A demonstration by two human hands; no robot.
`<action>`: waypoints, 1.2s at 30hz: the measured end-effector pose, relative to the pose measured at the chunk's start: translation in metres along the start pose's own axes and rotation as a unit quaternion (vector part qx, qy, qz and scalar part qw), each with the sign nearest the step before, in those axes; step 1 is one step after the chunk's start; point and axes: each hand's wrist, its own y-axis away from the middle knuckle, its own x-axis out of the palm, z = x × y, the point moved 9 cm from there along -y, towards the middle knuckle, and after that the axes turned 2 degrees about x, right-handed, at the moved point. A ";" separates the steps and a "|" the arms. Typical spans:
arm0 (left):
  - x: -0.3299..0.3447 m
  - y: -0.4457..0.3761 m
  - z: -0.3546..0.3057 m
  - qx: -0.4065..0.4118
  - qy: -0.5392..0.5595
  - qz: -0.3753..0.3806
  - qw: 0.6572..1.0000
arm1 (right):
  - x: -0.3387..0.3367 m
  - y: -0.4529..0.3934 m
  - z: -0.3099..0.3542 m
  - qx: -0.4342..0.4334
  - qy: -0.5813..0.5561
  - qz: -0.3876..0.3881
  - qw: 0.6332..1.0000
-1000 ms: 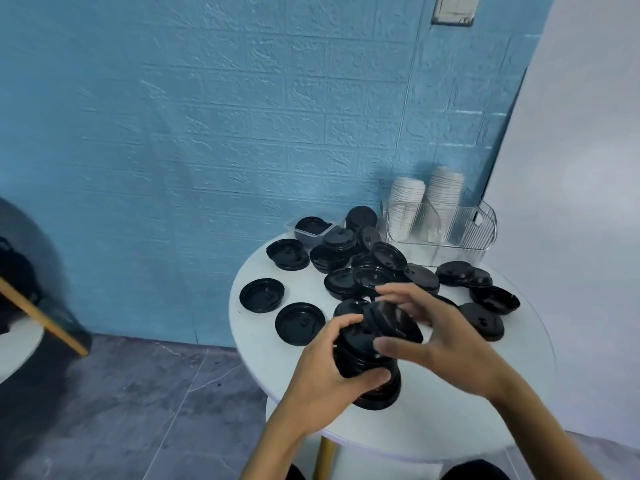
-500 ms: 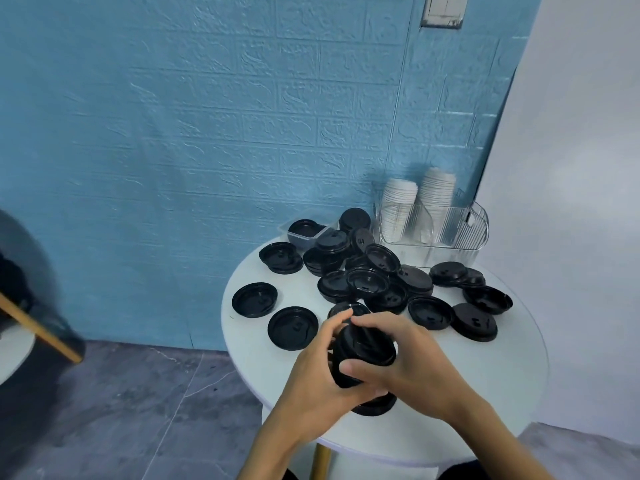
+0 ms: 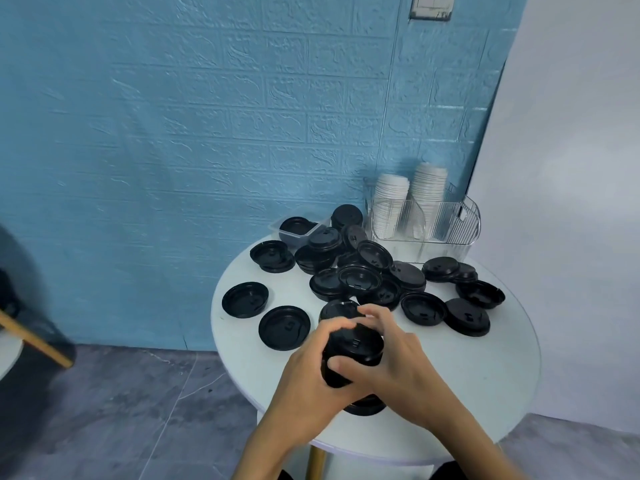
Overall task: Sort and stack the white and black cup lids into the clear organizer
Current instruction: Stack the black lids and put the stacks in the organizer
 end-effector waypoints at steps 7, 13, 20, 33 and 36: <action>0.000 0.001 -0.001 -0.003 -0.010 -0.005 1.000 | -0.046 -0.051 -0.003 0.015 -0.080 0.003 0.997; -0.001 0.001 0.002 -0.005 -0.008 -0.001 1.000 | -0.027 -0.101 -0.002 -0.014 0.176 0.078 0.981; 0.000 0.000 0.006 0.000 -0.001 -0.006 1.000 | -0.015 -0.102 0.015 -0.079 0.249 0.077 0.962; 0.000 -0.001 0.005 -0.002 0.005 -0.004 1.000 | -0.006 -0.104 0.004 -0.083 0.268 0.161 0.946; 0.000 -0.001 0.005 0.000 0.004 -0.004 1.000 | -0.003 -0.104 0.004 -0.083 0.288 0.173 0.938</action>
